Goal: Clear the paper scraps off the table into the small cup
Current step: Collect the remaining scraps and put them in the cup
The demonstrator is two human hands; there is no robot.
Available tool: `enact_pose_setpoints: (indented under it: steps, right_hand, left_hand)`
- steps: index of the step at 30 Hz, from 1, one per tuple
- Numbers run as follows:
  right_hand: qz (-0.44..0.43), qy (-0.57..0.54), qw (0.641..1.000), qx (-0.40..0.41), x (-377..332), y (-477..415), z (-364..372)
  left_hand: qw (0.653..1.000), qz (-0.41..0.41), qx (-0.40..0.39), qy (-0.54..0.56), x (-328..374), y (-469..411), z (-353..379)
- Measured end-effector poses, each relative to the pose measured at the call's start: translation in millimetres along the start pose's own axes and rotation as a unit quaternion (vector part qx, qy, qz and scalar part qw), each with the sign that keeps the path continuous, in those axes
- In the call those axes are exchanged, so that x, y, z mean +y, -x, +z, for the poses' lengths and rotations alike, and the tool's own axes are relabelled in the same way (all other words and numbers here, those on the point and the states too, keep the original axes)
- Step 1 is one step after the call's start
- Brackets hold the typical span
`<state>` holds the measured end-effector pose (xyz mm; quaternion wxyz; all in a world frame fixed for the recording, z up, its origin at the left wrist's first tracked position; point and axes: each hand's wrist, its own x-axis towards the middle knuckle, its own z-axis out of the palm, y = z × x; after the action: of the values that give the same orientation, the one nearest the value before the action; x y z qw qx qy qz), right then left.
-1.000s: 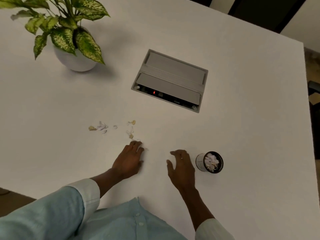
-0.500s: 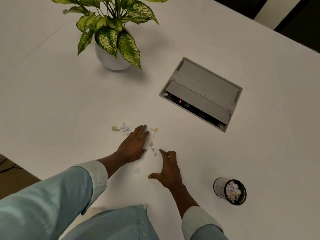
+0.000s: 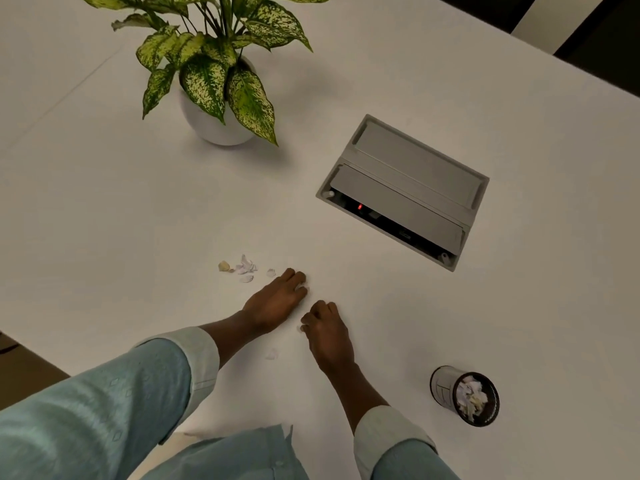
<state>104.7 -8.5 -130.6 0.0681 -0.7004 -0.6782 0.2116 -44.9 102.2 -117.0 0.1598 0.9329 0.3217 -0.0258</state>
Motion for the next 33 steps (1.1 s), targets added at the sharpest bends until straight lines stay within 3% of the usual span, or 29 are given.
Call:
enact_pose_setpoints:
  steps: [5,10,15,21,28,33]
  right_hand:
    - [0.023,-0.002,1.0,-0.001,1.5,9.6,4.5]
    - [0.145,-0.095,0.985,0.009,18.3,32.8,-4.9]
    - [0.334,-0.214,0.914,0.087,46.8,80.2,-29.5]
    - [0.39,-0.27,0.858,0.197,70.7,152.3,-72.6]
    - [0.482,-0.268,0.767,0.328,99.7,209.4,-117.2]
    - [0.502,-0.221,0.759,0.352,119.2,219.2,-135.5]
  left_hand:
    - [0.999,-0.035,0.005,0.038,8.8,14.4,6.2]
    - [0.993,-0.069,-0.005,0.094,22.6,24.9,11.9]
    - [0.983,-0.082,0.015,0.164,61.0,31.3,10.9]
    - [0.966,-0.062,0.021,0.249,138.9,0.9,0.3]
    - [0.943,0.031,-0.006,0.33,249.1,-52.3,-24.0]
    - [0.949,0.085,-0.016,0.303,299.9,-77.6,-27.0]
